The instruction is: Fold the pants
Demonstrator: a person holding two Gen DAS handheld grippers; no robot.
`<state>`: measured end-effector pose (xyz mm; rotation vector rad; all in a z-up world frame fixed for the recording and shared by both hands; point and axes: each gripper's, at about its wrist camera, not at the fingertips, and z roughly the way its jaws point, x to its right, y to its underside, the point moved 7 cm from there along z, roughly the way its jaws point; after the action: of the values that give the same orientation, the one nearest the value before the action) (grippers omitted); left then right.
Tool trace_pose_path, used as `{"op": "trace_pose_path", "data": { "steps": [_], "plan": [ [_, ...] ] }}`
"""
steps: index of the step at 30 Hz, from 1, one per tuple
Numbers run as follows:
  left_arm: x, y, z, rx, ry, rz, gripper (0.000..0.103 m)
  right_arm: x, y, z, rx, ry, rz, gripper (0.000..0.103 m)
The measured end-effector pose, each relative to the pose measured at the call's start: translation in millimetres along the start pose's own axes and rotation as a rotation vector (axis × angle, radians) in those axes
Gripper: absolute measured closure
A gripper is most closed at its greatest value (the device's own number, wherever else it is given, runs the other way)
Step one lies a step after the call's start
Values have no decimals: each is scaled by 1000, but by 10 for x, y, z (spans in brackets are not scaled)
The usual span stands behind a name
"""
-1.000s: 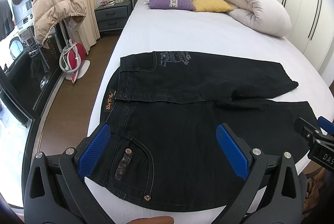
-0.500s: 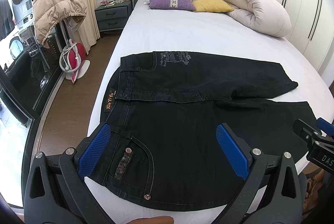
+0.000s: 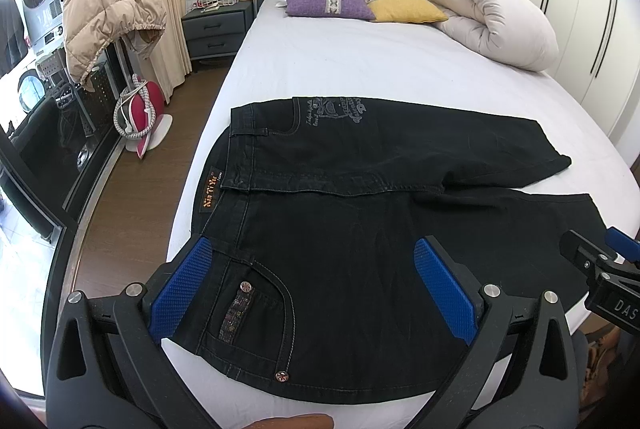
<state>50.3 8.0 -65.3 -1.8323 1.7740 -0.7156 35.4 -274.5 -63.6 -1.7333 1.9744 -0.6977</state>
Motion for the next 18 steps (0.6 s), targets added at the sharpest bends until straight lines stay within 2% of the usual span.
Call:
{"op": "trace_pose_path", "data": {
  "steps": [18],
  "plan": [
    [-1,-1,4,-1,1,-1,0,1,9,7,-14,0,-3,0]
  ]
}}
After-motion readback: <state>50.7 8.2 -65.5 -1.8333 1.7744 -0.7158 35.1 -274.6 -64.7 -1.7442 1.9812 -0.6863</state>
